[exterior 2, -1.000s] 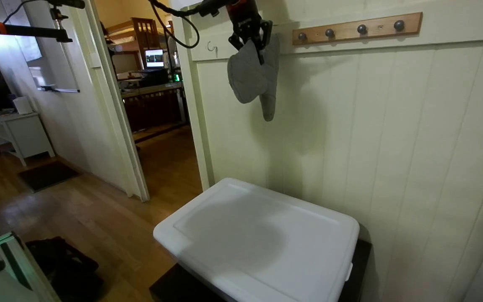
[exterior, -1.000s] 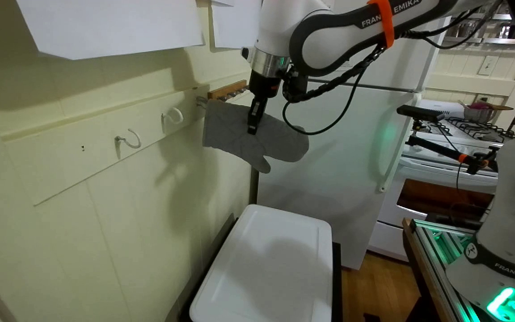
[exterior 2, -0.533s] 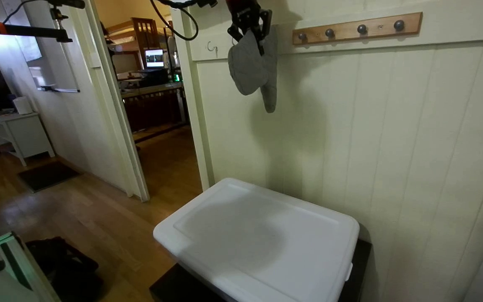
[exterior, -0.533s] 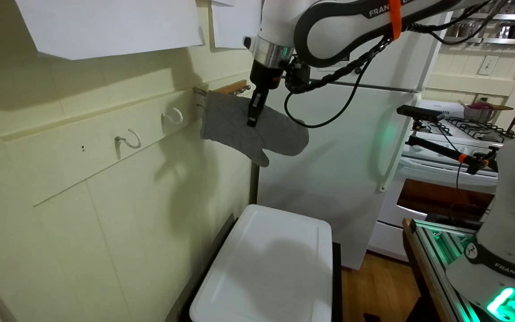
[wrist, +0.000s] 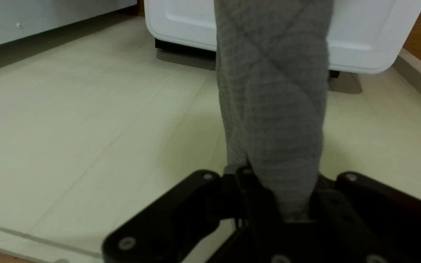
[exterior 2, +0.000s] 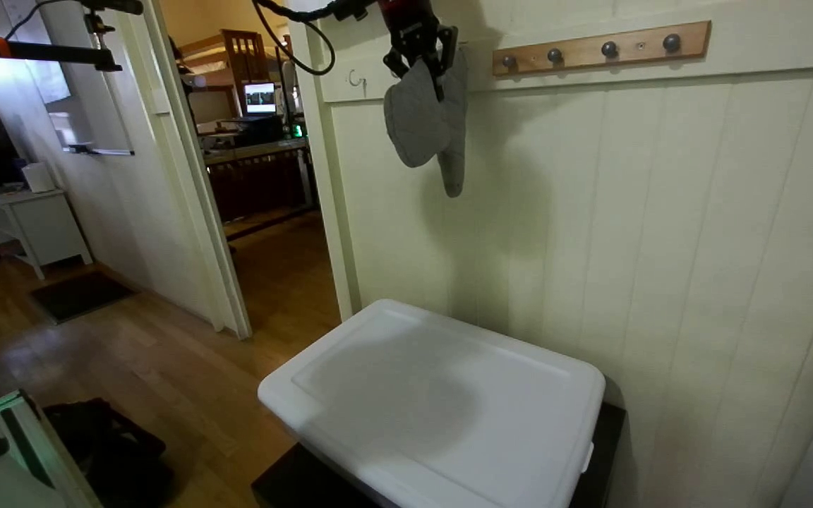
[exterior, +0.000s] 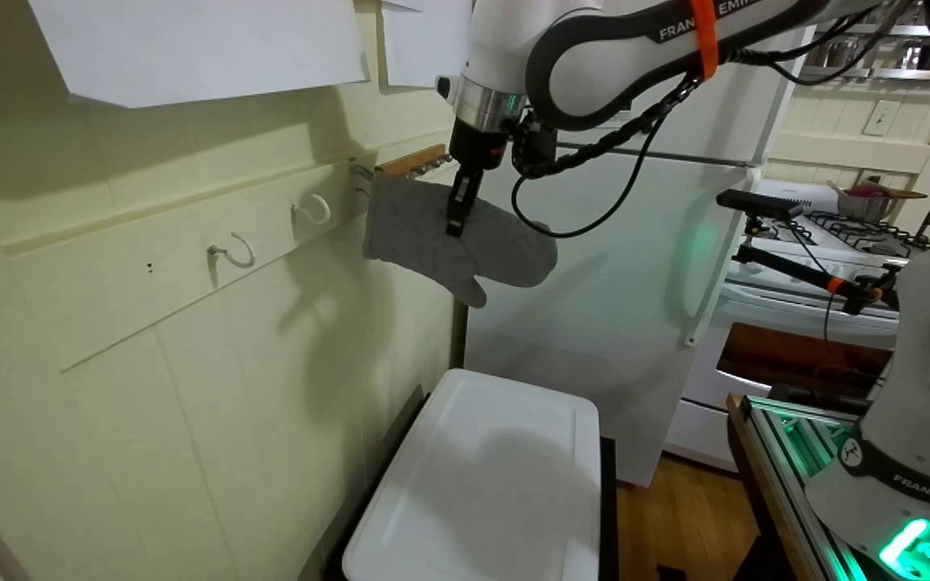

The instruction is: Move the glove from the hook on the left to the hook on the right

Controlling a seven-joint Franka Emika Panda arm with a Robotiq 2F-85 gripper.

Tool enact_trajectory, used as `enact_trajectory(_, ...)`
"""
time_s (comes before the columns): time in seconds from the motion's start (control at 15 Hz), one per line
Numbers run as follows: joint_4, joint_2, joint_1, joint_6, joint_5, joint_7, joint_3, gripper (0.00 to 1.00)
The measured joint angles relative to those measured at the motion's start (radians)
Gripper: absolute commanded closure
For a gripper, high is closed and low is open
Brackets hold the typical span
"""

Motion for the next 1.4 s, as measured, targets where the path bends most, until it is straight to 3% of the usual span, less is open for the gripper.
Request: enact_trajectory(1.4,0.014,0.017,0.000,-0.045,-0.002,-0.036,-0.006,0.97)
